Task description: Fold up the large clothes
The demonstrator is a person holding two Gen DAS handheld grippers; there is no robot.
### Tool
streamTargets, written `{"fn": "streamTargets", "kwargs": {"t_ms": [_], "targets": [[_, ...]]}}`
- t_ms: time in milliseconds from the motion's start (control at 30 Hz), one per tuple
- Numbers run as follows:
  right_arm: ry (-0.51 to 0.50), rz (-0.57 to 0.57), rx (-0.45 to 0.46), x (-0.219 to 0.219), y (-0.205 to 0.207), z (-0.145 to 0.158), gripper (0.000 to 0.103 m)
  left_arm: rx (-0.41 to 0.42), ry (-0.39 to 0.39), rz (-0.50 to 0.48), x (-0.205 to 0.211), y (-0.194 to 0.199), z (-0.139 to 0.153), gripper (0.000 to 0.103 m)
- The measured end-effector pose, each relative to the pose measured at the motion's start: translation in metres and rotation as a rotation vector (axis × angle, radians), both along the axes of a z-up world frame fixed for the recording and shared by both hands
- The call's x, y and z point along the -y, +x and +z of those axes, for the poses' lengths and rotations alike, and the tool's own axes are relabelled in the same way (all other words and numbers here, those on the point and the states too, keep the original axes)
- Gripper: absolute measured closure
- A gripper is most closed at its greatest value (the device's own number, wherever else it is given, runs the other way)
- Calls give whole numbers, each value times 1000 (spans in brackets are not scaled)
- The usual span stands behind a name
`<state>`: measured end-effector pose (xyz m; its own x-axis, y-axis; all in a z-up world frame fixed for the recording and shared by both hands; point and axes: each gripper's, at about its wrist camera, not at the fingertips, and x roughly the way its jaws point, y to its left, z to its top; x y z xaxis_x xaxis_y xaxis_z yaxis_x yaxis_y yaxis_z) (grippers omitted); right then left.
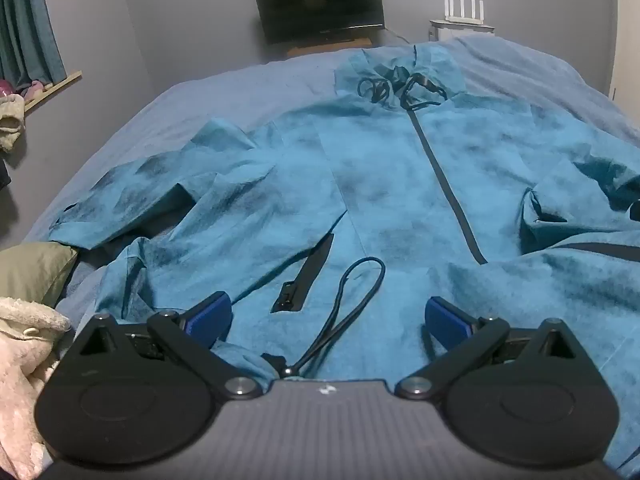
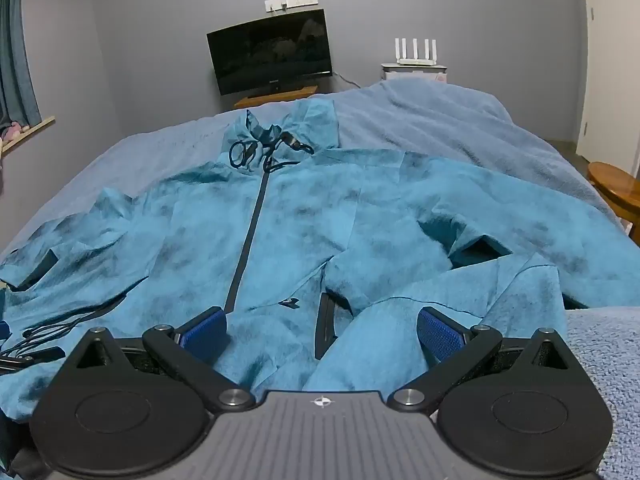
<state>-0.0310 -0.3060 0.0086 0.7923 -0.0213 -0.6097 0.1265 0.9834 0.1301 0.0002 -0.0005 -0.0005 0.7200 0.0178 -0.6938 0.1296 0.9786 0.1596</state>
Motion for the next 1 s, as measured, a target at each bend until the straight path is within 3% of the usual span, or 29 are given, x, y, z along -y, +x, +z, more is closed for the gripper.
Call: {"fn": "streamTargets", "kwargs": {"t_ms": [1000], "targets": [[5, 0, -7, -1, 3, -2, 0, 3, -5, 0, 0, 0, 0, 0]]}}
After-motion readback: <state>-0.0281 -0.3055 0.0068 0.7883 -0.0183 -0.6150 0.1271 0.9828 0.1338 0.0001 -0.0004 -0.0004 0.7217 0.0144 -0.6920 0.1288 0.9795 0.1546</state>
